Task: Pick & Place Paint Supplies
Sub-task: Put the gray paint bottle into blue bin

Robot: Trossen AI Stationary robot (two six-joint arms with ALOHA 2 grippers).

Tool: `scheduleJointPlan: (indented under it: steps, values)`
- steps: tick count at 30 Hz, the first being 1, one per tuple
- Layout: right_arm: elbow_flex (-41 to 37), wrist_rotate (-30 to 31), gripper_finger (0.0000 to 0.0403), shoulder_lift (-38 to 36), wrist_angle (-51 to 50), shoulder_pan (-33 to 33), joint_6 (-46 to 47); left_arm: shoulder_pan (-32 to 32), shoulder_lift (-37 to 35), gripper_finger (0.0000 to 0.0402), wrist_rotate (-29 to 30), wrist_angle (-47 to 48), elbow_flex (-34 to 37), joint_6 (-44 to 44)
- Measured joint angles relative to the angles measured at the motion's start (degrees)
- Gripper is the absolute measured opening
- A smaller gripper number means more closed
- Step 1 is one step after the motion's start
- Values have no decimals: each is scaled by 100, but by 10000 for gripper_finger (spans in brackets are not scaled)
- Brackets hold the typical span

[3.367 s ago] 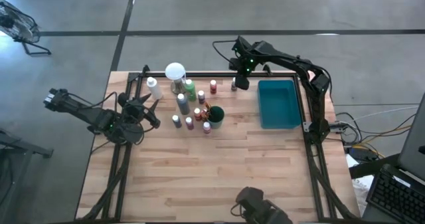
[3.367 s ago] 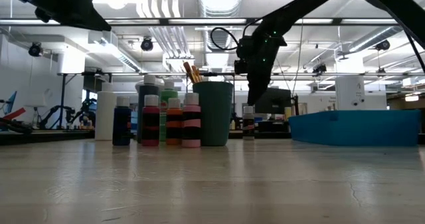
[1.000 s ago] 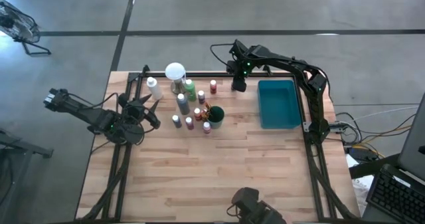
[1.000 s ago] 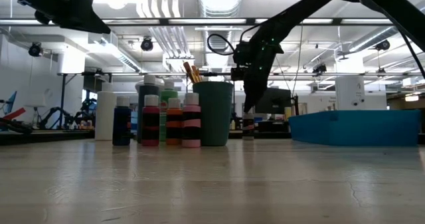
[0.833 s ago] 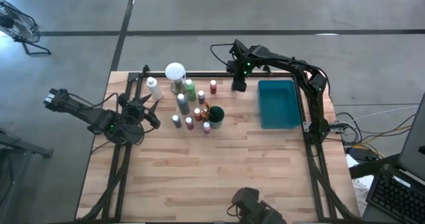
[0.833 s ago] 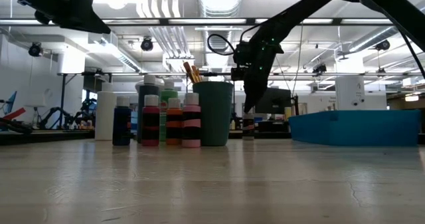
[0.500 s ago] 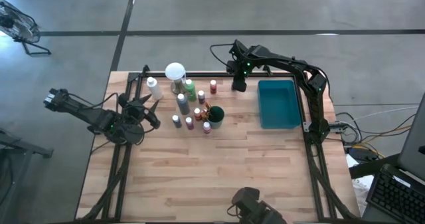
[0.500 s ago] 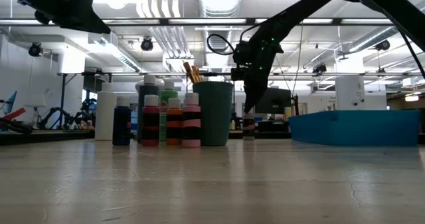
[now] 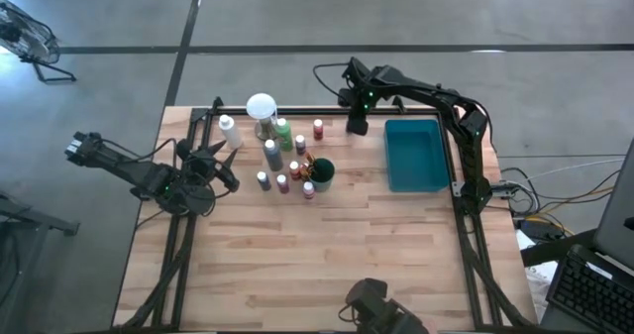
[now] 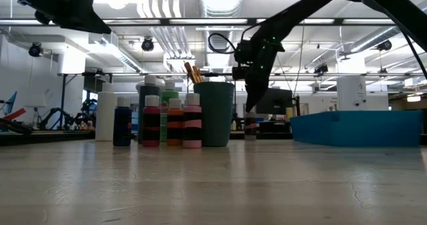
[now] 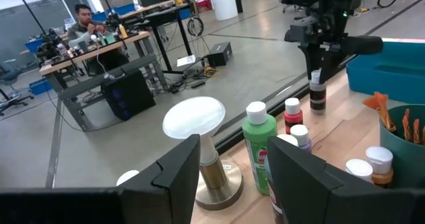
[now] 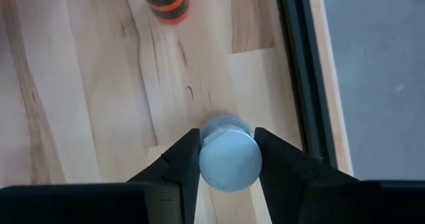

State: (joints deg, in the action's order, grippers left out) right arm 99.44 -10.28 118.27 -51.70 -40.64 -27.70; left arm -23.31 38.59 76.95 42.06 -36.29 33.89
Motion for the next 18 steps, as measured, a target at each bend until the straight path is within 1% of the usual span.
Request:
scheduleJointPlan:
  steps: [18]
  values:
    - [81, -84, 116, -87, -303, 0, 54, 0, 0, 181, 0, 0, 0, 0]
